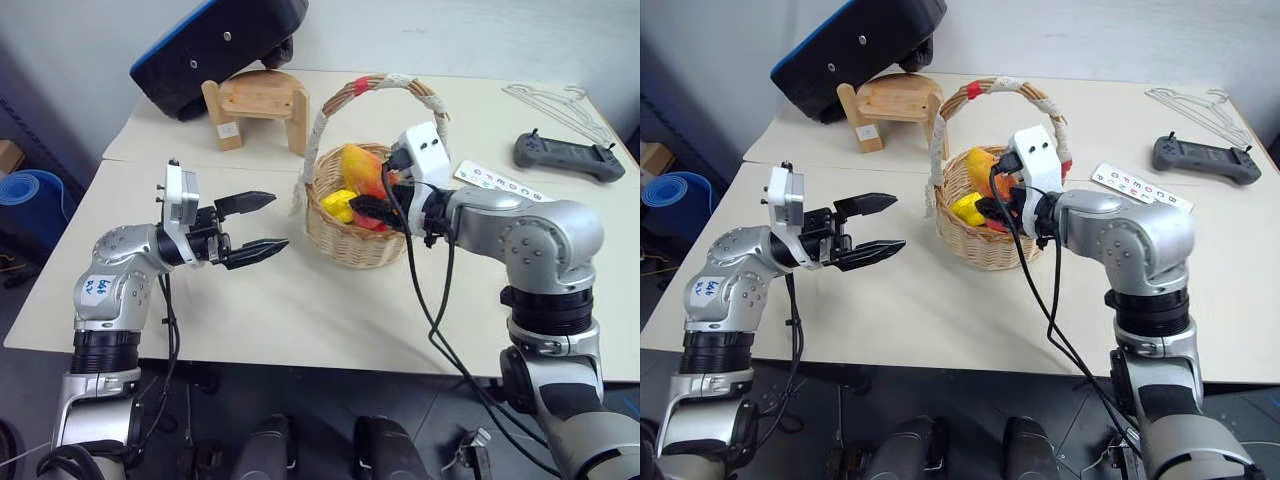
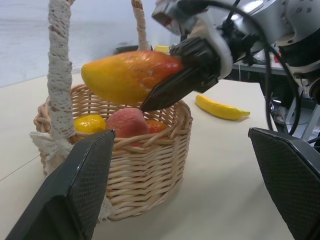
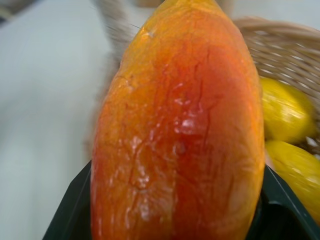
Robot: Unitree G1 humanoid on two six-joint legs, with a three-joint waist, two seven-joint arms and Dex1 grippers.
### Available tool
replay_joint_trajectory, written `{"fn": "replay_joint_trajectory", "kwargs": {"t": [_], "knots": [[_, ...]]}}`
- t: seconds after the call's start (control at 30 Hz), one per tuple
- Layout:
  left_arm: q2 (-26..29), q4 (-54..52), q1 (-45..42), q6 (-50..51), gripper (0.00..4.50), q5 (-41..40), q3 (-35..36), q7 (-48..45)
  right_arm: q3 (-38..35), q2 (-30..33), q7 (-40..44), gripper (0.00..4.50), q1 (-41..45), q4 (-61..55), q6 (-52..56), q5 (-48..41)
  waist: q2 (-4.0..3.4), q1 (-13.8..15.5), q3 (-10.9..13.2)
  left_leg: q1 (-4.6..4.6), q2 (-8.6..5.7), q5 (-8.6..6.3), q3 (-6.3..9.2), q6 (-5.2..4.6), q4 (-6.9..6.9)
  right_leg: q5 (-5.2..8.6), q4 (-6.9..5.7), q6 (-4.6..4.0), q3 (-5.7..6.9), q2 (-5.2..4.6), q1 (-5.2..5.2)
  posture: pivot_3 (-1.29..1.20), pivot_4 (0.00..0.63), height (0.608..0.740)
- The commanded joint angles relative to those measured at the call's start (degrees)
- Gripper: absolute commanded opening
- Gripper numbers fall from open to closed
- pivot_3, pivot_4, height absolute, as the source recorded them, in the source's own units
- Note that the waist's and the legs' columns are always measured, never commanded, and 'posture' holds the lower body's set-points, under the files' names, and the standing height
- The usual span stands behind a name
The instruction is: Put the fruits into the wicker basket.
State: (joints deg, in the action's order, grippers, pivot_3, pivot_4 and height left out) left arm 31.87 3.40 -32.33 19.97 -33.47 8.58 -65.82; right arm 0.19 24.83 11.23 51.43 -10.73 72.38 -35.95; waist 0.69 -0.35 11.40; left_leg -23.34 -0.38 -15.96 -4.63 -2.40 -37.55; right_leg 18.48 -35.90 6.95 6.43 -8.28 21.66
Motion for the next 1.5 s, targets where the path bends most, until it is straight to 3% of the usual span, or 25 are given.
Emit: {"fn": "replay_joint_trajectory", "kwargs": {"t": [0.03,0.1,0.3,0.4,0.5,0.6,0.67,0.77,0.9,1.13,1.2,1.33,1.4,1.5], "knots": [[0.3,-2.75,0.84,-0.01,4.5,-1.23,0.96,0.64,-1.28,0.91,2.13,3.8,0.98,-2.74,-2.56,0.72,0.0,-0.01,0.0,0.01,0.02,0.0,0.0,0.01,0.01,0.0,0.0,0.0,-0.01,0.02,0.0,0.0,0.15,0.74],[0.19,-2.9,0.86,0.14,4.5,-1.32,0.62,0.65,-3.18,2.42,4.85,4.48,0.01,-6.37,-2.12,-1.39,0.0,0.01,0.0,0.02,0.04,0.01,0.0,0.01,0.02,0.0,-0.01,0.0,-0.02,0.05,0.0,0.0,0.15,0.74],[-0.24,-1.67,-0.31,-0.17,4.5,-1.13,-0.7,-0.82,-14.87,13.23,14.44,4.48,-13.7,-21.96,-3.01,-8.99,0.02,1.1,0.0,0.0,0.03,-0.03,0.14,-0.04,0.09,-0.01,0.11,0.02,0.02,0.01,-0.08,0.0,0.15,0.74],[-0.7,-0.17,-1.49,-0.76,4.5,-0.65,-1.69,-2.13,-26.95,15.41,20.56,4.48,-29.21,-30.52,-12.59,-8.56,0.03,1.67,0.0,0.0,0.02,-0.05,0.03,-0.06,0.15,-0.01,0.3,0.02,0.06,0.04,-0.11,0.0,0.15,0.74],[-1.13,1.97,-2.96,-1.65,4.5,0.1,-2.9,-3.71,-39.72,12.12,26.53,4.48,-47.76,-34.83,-26.05,-3.86,0.04,2.29,-0.01,0.03,0.02,-0.05,0.02,-0.05,0.23,-0.02,0.37,0.04,0.11,0.07,-0.17,0.0,0.15,0.74],[-1.81,4.44,-4.71,-3.08,4.5,1.15,-4.75,-5.96,-49.9,5.97,34.03,4.48,-66.37,-32.1,-42.61,3.02,0.05,2.84,-0.02,0.06,0.01,-0.04,-0.08,-0.06,0.2,-0.04,0.37,0.08,0.03,0.12,-0.19,0.0,0.15,0.74],[-2.06,5.62,-5.53,-5.02,4.5,2.59,-6.76,-8.31,-55.72,0.68,37.55,4.48,-75.42,-29.11,-50.8,3.07,0.04,2.83,-0.02,0.16,0.01,-0.04,-0.28,-0.07,0.19,-0.06,0.33,0.11,-0.16,0.15,-0.18,0.0,0.15,0.74],[-2.63,6.03,-6.64,-5.15,4.5,2.84,-8.68,-10.68,-60.51,-5.51,40.04,4.48,-85.51,-25.93,-57.55,1.68,0.04,2.27,-0.02,0.39,0.04,-0.06,-0.45,-0.08,0.24,-0.12,0.34,0.14,-0.45,0.19,-0.19,0.0,0.15,0.74],[-2.25,3.25,-5.96,-4.06,4.5,2.89,-11.35,-13.6,-60.87,-10.89,43.44,4.48,-94.35,-20.32,-68.81,4.89,0.02,1.45,-0.03,0.8,0.12,-0.29,-0.64,0.29,0.49,-0.13,0.37,0.06,-0.73,0.16,-0.26,0.0,0.15,0.74],[-2.82,2.23,-4.72,-5.19,4.5,3.29,-10.95,-12.14,-57.36,-10.14,39.88,4.48,-97.72,-20.02,-68.4,0.92,-0.03,0.54,-0.06,0.96,0.37,-0.5,-0.77,0.59,0.49,-0.03,0.37,-0.11,-1.09,0.03,-0.24,0.0,0.15,0.74],[-2.78,2.2,-4.68,-5.4,4.5,3.24,-10.75,-11.92,-56.11,-6.21,36.3,4.48,-96.2,-22.18,-63.28,-1.85,-0.05,0.42,-0.07,0.96,0.36,-0.51,-0.76,0.6,0.5,-0.02,0.37,-0.13,-1.28,-0.04,-0.24,0.0,0.15,0.74],[-2.62,1.35,-4.54,-5.28,4.5,3.09,-10.64,-11.43,-52.96,9.04,22.21,4.48,-89.94,-24.66,-40.18,-10.9,-0.05,0.2,-0.07,0.96,0.35,-0.54,-0.8,0.56,0.44,-0.02,0.36,-0.13,-1.43,-0.1,-0.22,0.0,0.15,0.74],[-2.55,0.79,-4.46,-4.77,4.5,2.83,-10.62,-11.19,-51.75,13.98,18.45,4.48,-86.82,-24.21,-33.92,-12.72,-0.05,0.5,-0.07,0.95,0.35,-0.39,-0.78,0.29,0.43,-0.02,0.36,-0.14,-1.43,-0.14,-0.21,0.0,0.15,0.74],[-2.38,-0.92,-3.54,-4.18,4.5,2.57,-10.47,-10.56,-45.95,20.48,9.98,4.48,-75.29,-18.61,-22.52,-15.41,-0.05,1.38,-0.07,0.87,0.41,-0.35,-0.68,0.27,0.46,0.04,0.37,-0.25,-1.28,-0.07,-0.18,0.0,0.15,0.74]]}}
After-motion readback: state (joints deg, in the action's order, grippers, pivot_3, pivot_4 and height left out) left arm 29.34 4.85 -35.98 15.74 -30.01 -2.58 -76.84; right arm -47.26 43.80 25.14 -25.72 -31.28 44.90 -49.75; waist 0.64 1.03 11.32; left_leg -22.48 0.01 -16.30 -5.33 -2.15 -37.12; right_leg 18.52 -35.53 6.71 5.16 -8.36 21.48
